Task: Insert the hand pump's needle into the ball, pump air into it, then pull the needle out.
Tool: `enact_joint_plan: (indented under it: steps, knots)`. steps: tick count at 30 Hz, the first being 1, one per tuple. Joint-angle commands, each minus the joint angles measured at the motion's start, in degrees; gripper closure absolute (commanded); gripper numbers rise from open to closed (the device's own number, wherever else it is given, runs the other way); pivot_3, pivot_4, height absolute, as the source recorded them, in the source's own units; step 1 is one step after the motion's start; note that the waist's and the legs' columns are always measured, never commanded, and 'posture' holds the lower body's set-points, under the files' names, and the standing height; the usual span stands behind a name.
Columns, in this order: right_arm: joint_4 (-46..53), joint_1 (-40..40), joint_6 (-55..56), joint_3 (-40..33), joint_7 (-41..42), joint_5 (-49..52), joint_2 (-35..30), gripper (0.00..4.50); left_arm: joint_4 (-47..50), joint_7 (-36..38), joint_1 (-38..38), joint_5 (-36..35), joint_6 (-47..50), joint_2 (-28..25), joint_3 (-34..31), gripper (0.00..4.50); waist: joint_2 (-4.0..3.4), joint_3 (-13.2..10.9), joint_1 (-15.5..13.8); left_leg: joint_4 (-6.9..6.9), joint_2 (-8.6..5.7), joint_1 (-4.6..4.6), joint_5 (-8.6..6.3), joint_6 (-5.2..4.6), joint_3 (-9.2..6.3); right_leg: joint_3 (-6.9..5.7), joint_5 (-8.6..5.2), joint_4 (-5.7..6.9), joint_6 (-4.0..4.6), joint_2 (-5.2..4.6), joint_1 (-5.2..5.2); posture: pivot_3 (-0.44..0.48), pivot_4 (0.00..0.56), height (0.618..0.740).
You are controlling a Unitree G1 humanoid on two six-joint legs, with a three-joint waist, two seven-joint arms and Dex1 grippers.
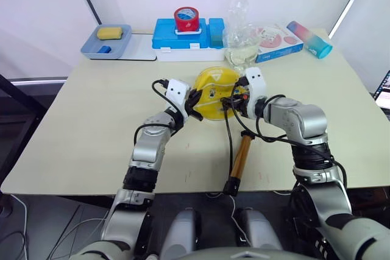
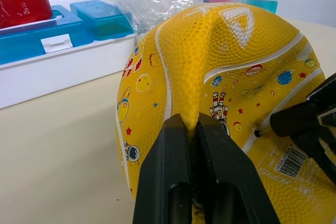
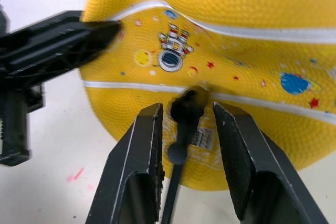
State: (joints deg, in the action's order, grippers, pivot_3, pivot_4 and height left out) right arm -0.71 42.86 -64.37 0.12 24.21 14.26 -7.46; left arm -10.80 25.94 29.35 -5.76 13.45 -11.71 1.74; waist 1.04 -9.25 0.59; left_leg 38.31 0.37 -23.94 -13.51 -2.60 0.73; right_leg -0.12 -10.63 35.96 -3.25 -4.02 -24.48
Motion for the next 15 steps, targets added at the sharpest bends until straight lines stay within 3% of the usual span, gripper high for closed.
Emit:
enact_joint_plan:
  steps: [1, 15]
  knots:
    - [0.8, 1.5, 0.8, -1.3, -1.2, 1.7, 1.3, 2.92, -1.8, 0.5, -1.2, 0.6, 1.3, 0.2, 1.8, 4.5, 0.0, 0.0, 0.0, 0.0, 0.0, 0.0, 0.0, 0.0, 0.01, 0.0, 0.0, 0.0, 0.0, 0.0, 0.0, 0.0, 0.15, 0.739]
    - [0.7, 1.9, 1.0, 0.0, -3.1, 2.2, 0.2, 2.92, -1.5, 0.3, -1.7, 0.6, 1.3, 0.2, 1.7, 4.5, 0.0, 0.0, 0.0, -0.01, 0.0, 0.0, 0.0, 0.0, -0.01, 0.0, -0.01, -0.01, 0.0, 0.0, 0.0, 0.0, 0.15, 0.739]
